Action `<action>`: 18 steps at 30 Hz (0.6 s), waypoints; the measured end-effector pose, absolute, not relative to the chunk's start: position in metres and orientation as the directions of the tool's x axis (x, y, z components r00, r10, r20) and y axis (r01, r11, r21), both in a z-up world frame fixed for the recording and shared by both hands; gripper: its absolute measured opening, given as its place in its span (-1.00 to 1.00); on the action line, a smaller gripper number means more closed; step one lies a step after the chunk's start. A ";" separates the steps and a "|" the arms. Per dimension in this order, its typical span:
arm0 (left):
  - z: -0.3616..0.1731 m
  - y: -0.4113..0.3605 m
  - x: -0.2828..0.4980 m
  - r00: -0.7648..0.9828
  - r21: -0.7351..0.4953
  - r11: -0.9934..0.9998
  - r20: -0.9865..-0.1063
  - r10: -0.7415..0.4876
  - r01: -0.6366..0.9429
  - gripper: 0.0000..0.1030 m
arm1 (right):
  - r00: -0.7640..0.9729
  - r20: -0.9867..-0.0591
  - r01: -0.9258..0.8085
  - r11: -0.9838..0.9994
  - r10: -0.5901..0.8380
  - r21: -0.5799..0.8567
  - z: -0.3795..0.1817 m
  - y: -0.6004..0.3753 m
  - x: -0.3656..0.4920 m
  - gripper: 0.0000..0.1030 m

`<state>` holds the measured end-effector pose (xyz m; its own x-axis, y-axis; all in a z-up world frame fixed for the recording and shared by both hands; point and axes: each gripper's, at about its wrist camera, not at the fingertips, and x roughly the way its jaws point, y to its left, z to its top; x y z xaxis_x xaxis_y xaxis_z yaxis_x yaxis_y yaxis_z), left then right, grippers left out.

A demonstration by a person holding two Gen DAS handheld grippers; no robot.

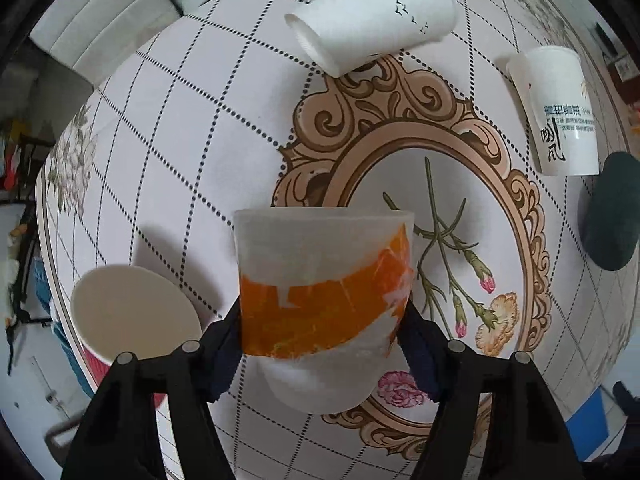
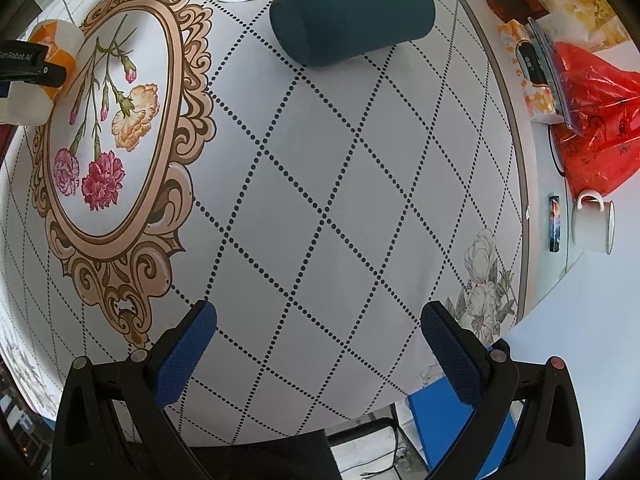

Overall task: Flip cup upside down
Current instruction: 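Lift the orange-banded cup off the table with the left tool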

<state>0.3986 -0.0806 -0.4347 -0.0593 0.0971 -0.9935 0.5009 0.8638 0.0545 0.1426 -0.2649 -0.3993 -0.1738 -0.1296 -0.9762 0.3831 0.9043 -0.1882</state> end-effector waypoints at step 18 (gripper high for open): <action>-0.349 -0.096 0.249 -0.119 -0.098 0.953 -0.991 -0.066 0.288 0.31 | -0.090 -0.994 0.311 0.947 -0.057 -0.083 -0.386 -0.295 0.106 1.00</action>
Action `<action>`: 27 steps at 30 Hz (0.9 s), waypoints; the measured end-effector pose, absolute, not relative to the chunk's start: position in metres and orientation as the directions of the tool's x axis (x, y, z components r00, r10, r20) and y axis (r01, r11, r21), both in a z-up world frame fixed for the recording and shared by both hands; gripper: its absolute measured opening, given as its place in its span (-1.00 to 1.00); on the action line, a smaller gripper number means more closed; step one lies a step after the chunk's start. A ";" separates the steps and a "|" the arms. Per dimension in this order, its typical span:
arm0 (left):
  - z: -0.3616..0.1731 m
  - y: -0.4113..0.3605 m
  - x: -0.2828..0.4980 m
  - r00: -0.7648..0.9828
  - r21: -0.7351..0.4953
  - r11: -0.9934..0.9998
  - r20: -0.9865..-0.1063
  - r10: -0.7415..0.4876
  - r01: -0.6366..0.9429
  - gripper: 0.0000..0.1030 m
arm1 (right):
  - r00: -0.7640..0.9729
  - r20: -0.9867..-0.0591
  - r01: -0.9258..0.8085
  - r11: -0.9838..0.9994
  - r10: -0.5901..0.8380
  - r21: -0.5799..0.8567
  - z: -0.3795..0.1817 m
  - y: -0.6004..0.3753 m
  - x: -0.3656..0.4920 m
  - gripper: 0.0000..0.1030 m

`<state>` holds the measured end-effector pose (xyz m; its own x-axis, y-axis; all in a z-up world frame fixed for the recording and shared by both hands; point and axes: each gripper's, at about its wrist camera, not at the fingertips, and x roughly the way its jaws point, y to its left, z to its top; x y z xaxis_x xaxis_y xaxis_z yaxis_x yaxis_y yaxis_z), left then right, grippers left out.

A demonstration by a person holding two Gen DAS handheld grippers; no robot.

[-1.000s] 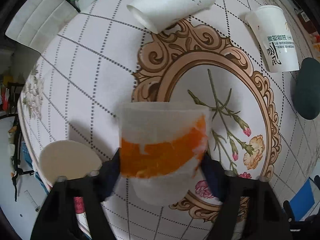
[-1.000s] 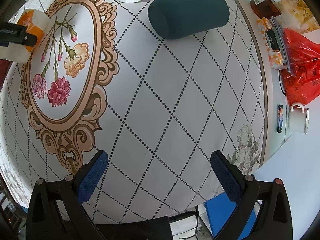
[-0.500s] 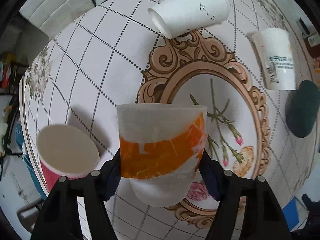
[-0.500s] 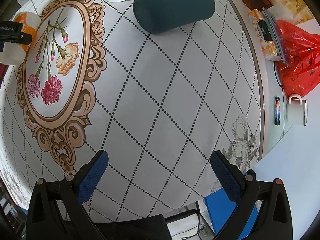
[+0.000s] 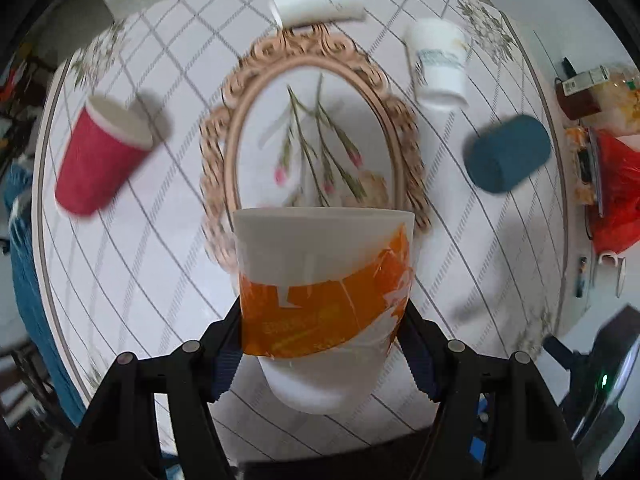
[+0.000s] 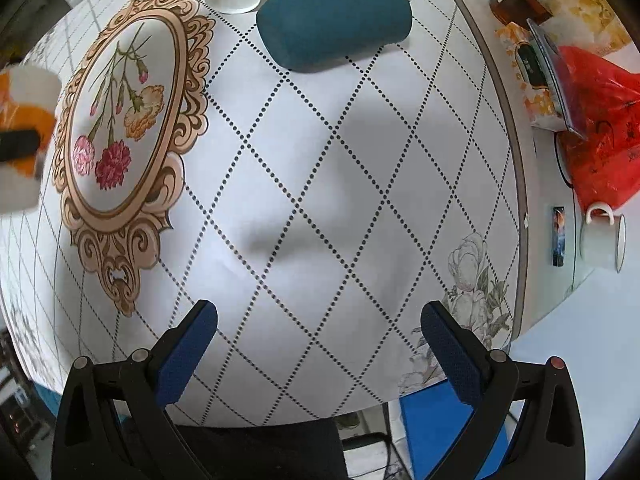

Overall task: Flip cup upside down
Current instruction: 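Lift the orange-banded cup off the table with the left tool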

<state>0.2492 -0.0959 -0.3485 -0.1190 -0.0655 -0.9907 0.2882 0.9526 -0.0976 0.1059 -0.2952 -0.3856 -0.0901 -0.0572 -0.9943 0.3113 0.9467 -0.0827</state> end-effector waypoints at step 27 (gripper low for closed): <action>-0.416 -0.167 0.151 -0.185 -0.110 0.990 -0.978 -0.092 0.089 0.35 | -0.130 -0.988 0.181 0.978 -0.079 -0.102 -0.422 -0.365 0.029 1.00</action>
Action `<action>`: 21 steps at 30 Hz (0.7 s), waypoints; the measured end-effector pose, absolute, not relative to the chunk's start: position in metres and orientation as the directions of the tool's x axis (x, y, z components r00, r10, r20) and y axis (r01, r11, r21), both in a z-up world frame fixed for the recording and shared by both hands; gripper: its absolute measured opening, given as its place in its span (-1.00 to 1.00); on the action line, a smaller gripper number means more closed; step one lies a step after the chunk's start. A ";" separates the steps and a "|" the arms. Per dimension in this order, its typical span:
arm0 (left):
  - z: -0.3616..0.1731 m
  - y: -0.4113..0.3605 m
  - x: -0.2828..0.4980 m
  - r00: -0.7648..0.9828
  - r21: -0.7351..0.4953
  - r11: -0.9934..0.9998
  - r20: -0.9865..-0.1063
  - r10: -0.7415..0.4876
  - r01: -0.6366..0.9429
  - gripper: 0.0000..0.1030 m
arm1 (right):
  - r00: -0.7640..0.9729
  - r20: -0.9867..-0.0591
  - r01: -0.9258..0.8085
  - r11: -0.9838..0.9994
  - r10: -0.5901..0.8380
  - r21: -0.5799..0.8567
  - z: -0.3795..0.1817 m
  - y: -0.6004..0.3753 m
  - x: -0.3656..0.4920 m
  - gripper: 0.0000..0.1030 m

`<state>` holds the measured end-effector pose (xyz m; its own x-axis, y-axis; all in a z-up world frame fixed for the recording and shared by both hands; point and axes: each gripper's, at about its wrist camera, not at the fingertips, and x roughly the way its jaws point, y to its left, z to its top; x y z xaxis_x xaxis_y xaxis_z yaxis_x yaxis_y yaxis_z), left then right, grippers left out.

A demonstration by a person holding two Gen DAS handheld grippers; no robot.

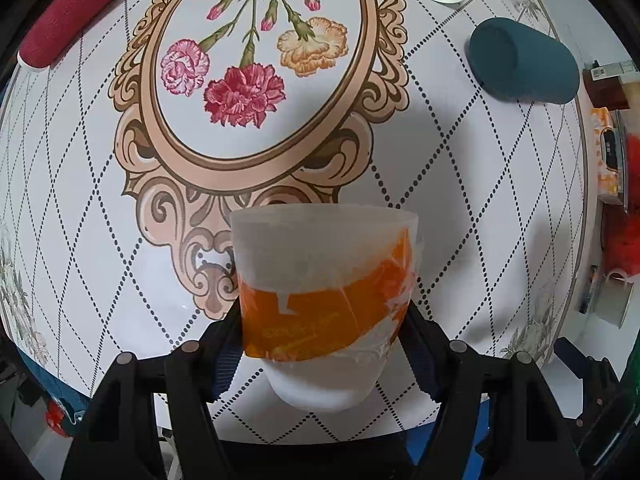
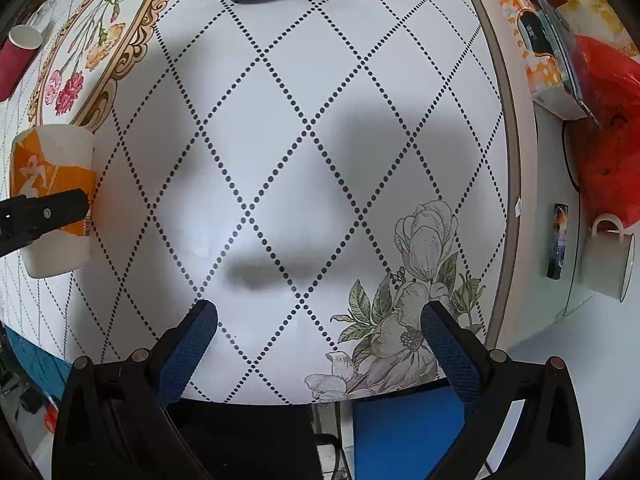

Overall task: Flip cup upside down
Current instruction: 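Lift the orange-banded cup off the table with the left tool, then close the right tool on the cup while the left tool opens and releases it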

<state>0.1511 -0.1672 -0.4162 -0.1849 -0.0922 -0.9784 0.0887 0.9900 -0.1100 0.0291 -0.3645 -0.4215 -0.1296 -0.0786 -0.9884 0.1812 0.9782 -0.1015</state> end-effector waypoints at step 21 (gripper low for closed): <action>-0.369 -0.160 0.137 -0.076 -0.151 0.982 -0.987 -0.143 0.110 0.84 | -0.076 -0.997 0.261 0.965 -0.007 -0.027 -0.398 -0.366 0.040 1.00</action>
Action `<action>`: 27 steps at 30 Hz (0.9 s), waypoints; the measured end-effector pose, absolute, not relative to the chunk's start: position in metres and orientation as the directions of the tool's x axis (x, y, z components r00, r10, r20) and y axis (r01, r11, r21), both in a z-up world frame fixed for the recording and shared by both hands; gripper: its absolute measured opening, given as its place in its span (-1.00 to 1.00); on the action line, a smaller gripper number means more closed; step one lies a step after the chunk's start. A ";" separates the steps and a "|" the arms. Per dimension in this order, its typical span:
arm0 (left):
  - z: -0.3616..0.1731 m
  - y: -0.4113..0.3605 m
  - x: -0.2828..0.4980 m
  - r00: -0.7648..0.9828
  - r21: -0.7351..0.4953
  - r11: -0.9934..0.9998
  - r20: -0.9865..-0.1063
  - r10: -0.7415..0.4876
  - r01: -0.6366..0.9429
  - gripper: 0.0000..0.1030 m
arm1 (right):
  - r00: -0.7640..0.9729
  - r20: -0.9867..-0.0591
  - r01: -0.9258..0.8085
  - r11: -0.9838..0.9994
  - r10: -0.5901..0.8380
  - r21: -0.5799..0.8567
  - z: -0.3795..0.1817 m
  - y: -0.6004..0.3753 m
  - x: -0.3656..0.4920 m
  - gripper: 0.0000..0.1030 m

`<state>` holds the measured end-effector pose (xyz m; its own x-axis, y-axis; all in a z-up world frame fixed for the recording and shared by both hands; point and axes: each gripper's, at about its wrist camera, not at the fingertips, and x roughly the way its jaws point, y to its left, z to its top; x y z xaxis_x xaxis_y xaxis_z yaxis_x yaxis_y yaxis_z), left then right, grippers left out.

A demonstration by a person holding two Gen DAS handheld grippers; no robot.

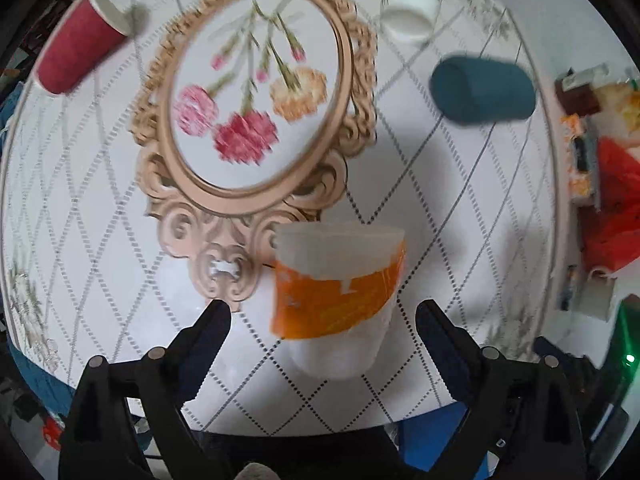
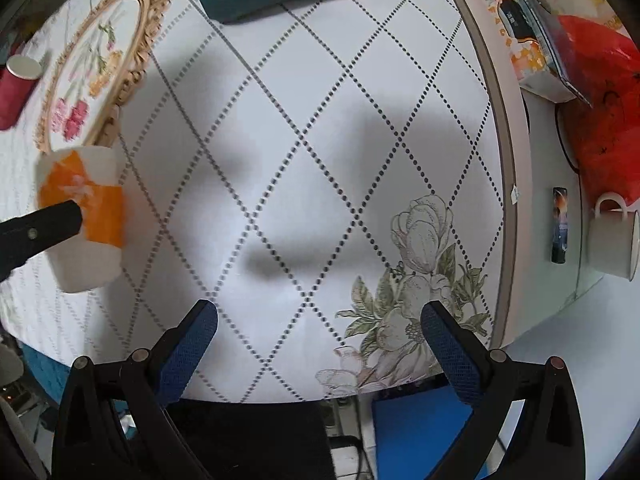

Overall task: Flip cup upside down
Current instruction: 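Close the right tool on the cup while the left tool opens and releases it, then roll the right tool to turn the held cup rim-down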

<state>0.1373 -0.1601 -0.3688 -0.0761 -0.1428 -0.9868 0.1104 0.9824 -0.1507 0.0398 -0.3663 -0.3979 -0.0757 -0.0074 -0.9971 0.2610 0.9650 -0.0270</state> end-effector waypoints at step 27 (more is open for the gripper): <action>-0.361 -0.011 0.100 0.003 0.030 0.986 -1.000 0.031 -0.163 0.84 | -0.038 -0.956 0.199 0.940 0.292 0.279 -0.392 -0.256 0.106 0.28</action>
